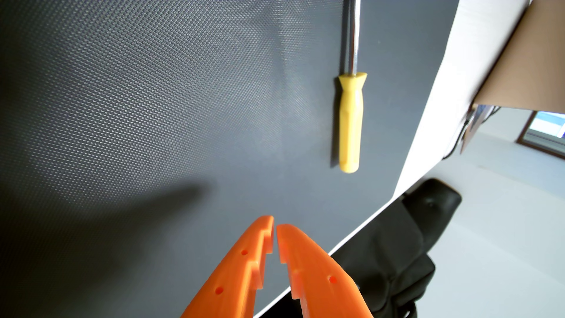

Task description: Grab the yellow screwdriver

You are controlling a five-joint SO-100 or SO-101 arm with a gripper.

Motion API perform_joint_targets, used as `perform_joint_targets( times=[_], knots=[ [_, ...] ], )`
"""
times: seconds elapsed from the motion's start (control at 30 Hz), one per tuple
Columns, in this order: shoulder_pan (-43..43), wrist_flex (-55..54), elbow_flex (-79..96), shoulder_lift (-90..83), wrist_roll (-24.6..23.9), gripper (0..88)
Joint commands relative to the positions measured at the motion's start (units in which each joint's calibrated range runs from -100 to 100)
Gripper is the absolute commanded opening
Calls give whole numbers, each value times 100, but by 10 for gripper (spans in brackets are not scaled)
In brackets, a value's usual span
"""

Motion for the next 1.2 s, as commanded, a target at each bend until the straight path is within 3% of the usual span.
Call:
perform_joint_targets(
  times=[0.0,0.43,0.9,1.17],
  knots=[
    [29,62,-115,-8,21,9],
    [46,-570,-367,34,26,9],
    [62,-561,-772,77,21,9],
    [104,-570,-1582,1249,68,9]
  ],
)
